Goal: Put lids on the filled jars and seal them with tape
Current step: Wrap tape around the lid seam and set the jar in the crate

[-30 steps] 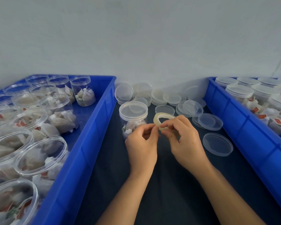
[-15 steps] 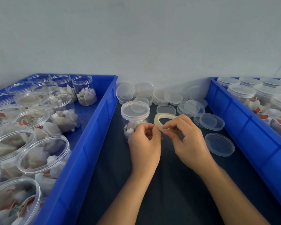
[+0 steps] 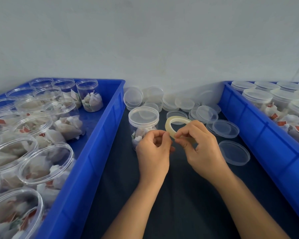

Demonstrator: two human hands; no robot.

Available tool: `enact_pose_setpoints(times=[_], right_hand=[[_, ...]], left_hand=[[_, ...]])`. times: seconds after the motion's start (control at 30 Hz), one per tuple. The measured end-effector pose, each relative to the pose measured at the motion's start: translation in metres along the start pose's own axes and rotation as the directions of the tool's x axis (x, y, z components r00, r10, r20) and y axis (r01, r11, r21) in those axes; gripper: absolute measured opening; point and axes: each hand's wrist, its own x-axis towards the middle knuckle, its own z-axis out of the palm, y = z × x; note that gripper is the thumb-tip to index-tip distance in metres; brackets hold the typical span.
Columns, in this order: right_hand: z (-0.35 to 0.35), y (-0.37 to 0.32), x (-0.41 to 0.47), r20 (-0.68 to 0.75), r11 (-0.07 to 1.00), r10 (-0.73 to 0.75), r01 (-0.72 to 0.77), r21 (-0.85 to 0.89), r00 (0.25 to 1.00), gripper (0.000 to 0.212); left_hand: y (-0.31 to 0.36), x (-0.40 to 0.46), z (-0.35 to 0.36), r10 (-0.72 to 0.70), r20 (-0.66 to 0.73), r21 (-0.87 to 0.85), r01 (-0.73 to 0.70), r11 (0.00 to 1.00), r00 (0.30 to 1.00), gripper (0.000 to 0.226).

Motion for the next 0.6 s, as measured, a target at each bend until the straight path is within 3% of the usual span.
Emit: enact_pose_setpoints(times=[0.27, 0.6], right_hand=[[0.0002, -0.0028, -0.0004, 0.016, 1.000, 0.009, -0.009, 0.004, 1.000, 0.018], [0.0018, -0.0050, -0.0001, -0.027, 0.999, 0.043, -0.044, -0.021, 0.999, 0.020]], left_hand=[[-0.0001, 0.0008, -0.0002, -0.008, 0.011, 0.009, 0.008, 1.000, 1.000, 0.009], [0.0009, -0.0034, 0.0012, 0.078, 0.054, 0.061, -0.081, 0.995, 0.995, 0.009]])
